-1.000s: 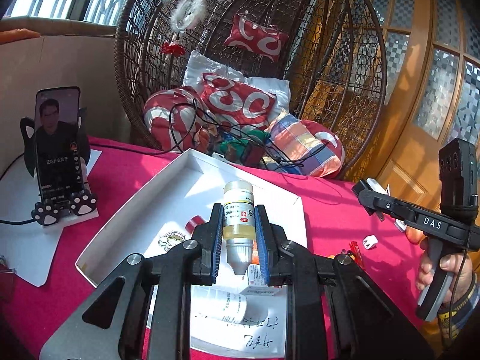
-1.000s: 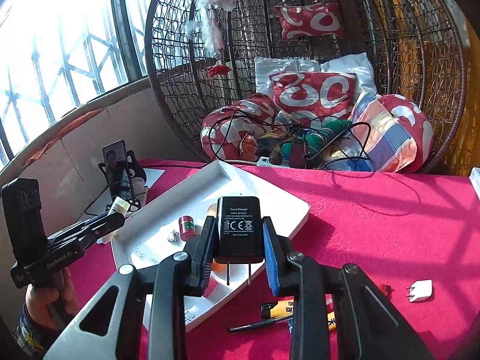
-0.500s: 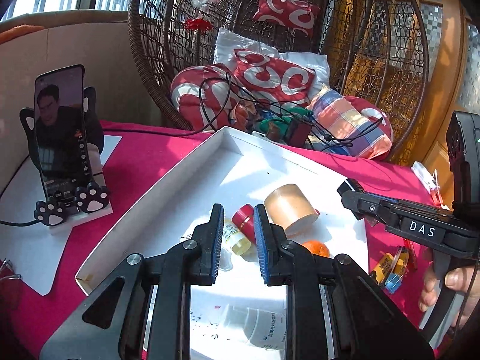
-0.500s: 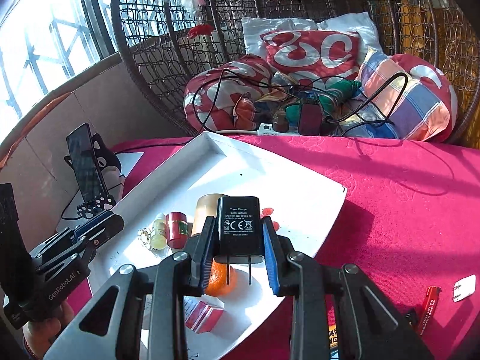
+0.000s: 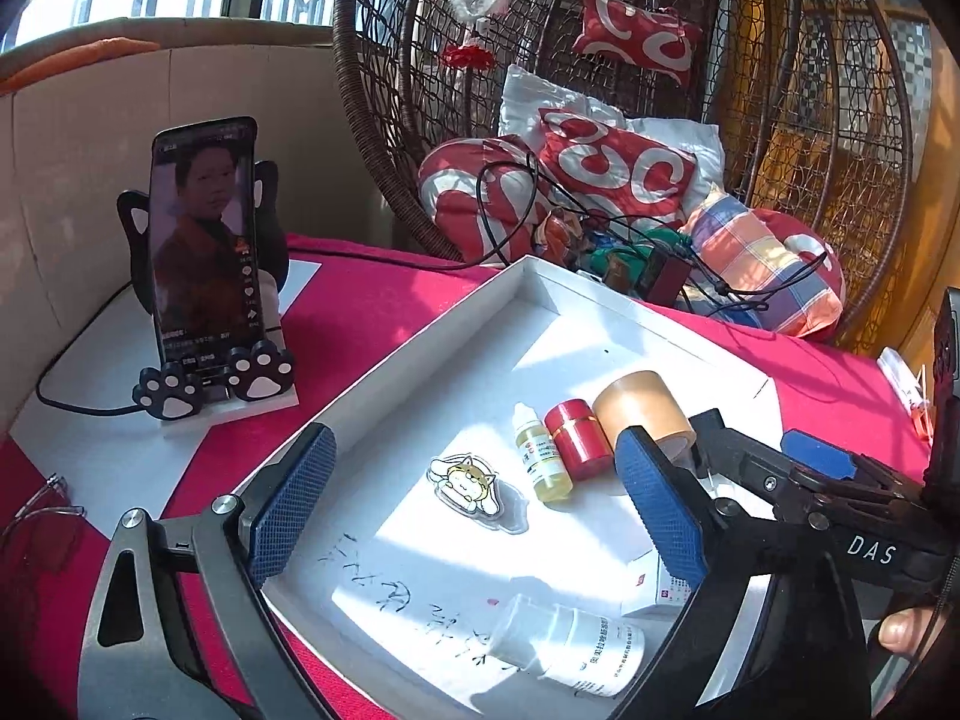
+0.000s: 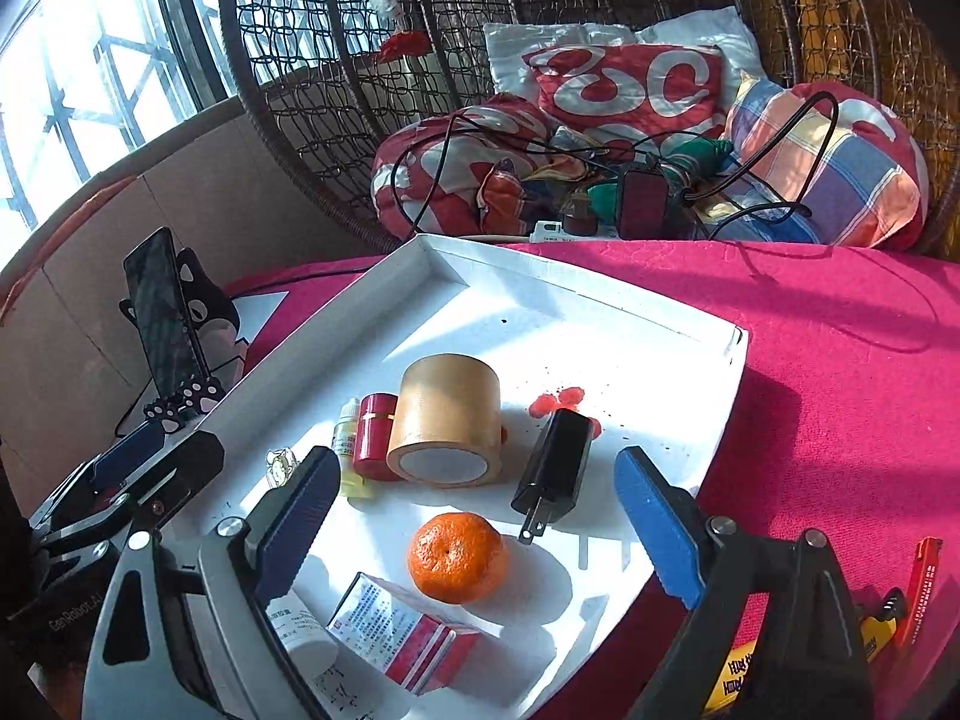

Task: Organize rigid objects
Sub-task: 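Withdraw both tools from the tray back over the lighters and pen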

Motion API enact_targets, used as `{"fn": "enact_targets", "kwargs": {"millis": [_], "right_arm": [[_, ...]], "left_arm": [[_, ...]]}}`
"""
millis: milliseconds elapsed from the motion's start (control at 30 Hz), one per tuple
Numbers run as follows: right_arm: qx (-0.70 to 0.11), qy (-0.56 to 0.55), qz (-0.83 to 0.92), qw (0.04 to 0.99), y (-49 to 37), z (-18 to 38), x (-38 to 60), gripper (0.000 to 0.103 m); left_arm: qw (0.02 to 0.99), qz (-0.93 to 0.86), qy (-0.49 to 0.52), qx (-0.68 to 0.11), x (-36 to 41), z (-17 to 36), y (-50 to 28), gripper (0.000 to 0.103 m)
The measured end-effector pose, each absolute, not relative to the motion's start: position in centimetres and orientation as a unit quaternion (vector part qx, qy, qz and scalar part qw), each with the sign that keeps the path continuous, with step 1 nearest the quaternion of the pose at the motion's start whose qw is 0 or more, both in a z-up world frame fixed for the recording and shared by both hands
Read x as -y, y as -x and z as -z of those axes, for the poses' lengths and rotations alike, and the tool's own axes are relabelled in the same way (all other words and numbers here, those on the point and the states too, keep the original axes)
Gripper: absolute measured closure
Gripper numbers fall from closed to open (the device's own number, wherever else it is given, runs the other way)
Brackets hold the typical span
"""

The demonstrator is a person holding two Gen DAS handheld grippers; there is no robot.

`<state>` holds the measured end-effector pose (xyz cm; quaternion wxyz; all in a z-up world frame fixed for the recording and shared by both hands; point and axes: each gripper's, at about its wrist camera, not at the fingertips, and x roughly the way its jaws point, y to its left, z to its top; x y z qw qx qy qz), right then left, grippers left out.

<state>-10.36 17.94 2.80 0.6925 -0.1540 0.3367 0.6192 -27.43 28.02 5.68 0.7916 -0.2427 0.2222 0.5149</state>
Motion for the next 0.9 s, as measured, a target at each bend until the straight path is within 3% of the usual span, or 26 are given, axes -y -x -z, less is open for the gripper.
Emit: {"fn": "enact_targets", "kwargs": {"millis": [433,767,900], "right_arm": [[-0.257,0.08,-0.638,0.721,10.2,-6.4,-10.3,0.0],[-0.11,-0.027,-0.623,0.774,8.9,-14.3,-1.0,0.0],[-0.125,-0.058,-0.594,0.793,6.3,-15.3,0.9,0.0]], "left_arm": [[0.81,-0.504,0.237,-0.185,-23.6,-7.6,28.3,0.008],[0.849,-0.447,0.221,-0.172,-20.6,-9.9,26.4,0.008],[0.855,-0.433,0.227,-0.175,-20.3,-10.0,25.9,0.008]]}}
